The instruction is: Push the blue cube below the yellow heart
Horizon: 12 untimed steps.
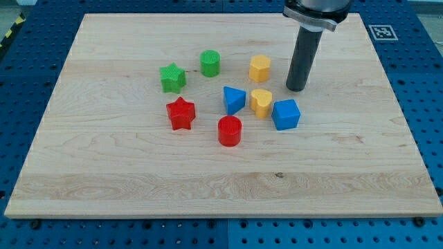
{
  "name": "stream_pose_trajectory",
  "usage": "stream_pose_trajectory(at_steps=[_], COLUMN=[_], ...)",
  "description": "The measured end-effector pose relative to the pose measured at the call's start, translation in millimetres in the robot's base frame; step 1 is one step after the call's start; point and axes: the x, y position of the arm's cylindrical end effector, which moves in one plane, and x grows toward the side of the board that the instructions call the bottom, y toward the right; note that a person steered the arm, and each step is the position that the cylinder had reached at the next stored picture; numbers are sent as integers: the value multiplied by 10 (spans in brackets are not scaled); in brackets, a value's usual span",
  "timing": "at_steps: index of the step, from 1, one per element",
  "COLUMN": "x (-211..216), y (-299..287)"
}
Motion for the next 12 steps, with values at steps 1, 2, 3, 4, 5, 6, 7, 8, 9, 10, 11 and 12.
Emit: stream_pose_trajectory(at_steps=[1, 2, 3, 4, 5, 6, 7, 8, 9, 10, 11, 12], x=[0, 71, 319, 480, 546, 591, 591, 609, 686, 711, 715, 736], y=[0, 146, 206, 182, 167, 108, 12, -110, -214, -233, -261, -310])
